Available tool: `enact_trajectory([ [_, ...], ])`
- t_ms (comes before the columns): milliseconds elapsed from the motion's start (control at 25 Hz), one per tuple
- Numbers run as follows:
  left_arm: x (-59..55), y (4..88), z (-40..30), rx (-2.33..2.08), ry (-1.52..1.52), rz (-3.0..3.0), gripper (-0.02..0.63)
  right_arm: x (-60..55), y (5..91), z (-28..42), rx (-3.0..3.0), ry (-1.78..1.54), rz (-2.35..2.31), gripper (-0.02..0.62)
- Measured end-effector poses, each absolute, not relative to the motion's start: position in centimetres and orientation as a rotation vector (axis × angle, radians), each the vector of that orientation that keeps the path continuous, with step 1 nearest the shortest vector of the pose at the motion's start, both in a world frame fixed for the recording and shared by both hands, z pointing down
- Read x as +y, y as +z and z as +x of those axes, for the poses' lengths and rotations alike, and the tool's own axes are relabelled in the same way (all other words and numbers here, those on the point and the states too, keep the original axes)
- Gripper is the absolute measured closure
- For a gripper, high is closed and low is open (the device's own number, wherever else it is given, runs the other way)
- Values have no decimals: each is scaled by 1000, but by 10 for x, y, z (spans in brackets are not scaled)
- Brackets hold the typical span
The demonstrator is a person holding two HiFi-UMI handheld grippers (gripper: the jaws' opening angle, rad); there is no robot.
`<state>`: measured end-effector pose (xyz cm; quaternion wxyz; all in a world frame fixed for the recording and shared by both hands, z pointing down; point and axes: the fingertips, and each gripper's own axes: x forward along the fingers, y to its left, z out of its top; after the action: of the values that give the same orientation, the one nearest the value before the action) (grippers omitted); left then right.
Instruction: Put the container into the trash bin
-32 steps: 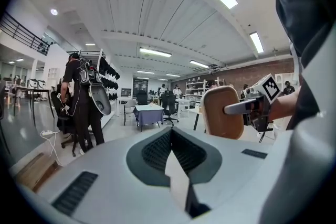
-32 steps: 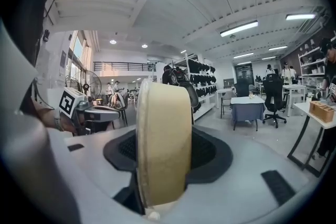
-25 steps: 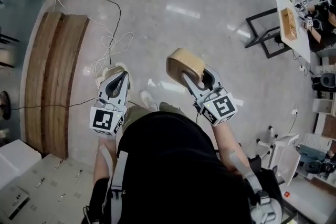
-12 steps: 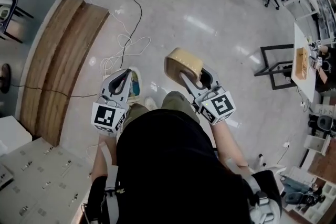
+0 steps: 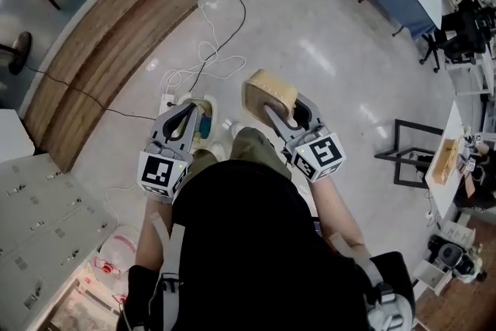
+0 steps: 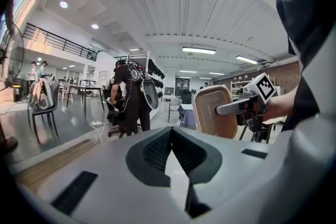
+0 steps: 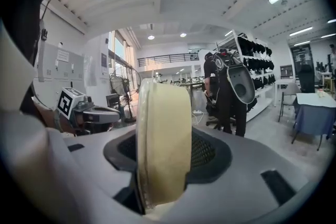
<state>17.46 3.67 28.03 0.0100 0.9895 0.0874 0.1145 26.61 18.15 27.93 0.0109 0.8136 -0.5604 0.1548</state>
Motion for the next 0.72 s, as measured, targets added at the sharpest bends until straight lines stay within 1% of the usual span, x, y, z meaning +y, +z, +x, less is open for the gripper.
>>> enact_trajectory([
  [200, 18, 277, 176, 88, 361, 3075, 598, 148, 276, 288, -1889, 495, 2386, 376],
  [720, -22, 288, 134, -441, 372, 2971, 598, 64, 300, 285, -2192, 564, 1956, 376],
])
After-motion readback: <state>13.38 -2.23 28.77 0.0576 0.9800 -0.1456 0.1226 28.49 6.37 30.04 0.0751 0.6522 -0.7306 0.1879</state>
